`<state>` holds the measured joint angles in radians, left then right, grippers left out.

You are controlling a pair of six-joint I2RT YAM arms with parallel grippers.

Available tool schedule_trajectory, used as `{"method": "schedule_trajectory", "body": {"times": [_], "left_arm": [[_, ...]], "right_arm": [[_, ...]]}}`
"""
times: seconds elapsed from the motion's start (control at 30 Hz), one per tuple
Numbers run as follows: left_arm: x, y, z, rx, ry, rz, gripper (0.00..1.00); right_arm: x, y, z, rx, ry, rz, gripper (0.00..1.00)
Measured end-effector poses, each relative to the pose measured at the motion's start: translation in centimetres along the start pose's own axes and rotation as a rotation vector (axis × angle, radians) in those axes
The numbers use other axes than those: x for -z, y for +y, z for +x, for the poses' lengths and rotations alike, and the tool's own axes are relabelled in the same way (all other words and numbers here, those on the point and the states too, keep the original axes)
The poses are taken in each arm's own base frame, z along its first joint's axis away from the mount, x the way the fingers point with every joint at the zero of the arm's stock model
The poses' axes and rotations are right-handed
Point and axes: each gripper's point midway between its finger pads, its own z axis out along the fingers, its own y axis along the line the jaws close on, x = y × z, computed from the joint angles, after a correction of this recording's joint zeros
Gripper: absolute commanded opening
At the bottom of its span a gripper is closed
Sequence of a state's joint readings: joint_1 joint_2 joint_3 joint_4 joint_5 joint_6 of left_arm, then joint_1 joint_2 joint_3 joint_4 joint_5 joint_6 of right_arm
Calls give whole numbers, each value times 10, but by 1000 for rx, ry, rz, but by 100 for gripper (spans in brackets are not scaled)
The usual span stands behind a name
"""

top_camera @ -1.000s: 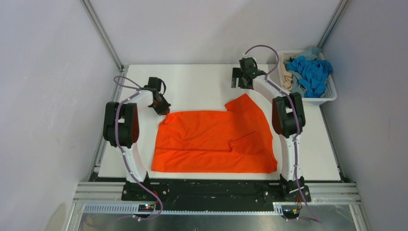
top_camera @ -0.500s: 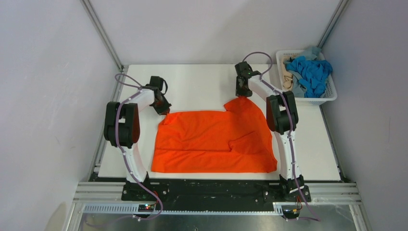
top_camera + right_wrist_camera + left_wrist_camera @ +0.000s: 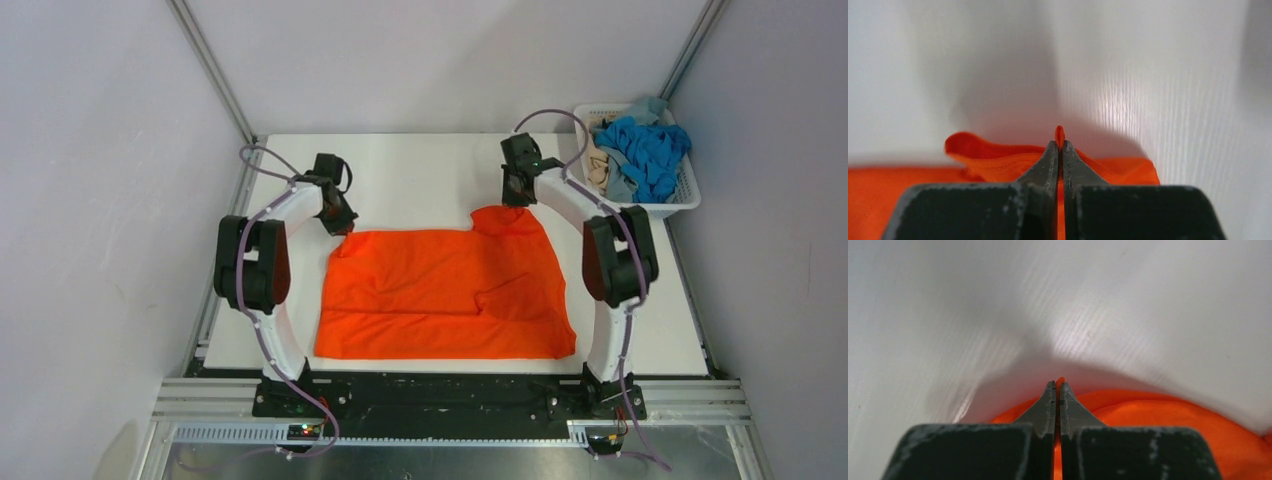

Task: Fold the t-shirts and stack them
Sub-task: Fold the other side of the tshirt into a rectangle

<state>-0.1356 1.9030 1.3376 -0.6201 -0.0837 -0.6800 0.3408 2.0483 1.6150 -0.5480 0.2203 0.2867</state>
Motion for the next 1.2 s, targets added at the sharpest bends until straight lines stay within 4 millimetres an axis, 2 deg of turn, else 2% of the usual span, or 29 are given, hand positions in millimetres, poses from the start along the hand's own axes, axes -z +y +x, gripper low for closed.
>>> {"method": "schedule_trajectory", "body": {"times": [0.1, 0.23, 0.37, 0.63, 0.83, 0.93, 1.07, 1.2], "left_arm": [[11, -5, -2, -12, -27, 12, 0], [26, -3, 7, -31, -51, 14, 0], [35, 8, 20, -47, -63, -9, 0], [49, 37, 48, -83, -87, -71, 0], [58, 44, 65, -115, -109, -78, 0], [66, 47, 70, -114, -132, -71, 5], [73, 53, 77, -107, -157, -66, 8], [71, 60, 90, -106, -159, -74, 11]], "right_arm": [[36, 2, -4, -1, -56, -35, 0], [80, 8, -8, 4, -137, -87, 0], [105, 11, 11, 30, -155, -102, 0], [134, -3, 83, 68, -106, -82, 0], [162, -20, 109, 47, -122, -71, 0], [171, -26, 122, 44, -115, -68, 0], [174, -33, 142, 45, -94, -68, 0], [170, -39, 164, 45, -61, -69, 0]]}}
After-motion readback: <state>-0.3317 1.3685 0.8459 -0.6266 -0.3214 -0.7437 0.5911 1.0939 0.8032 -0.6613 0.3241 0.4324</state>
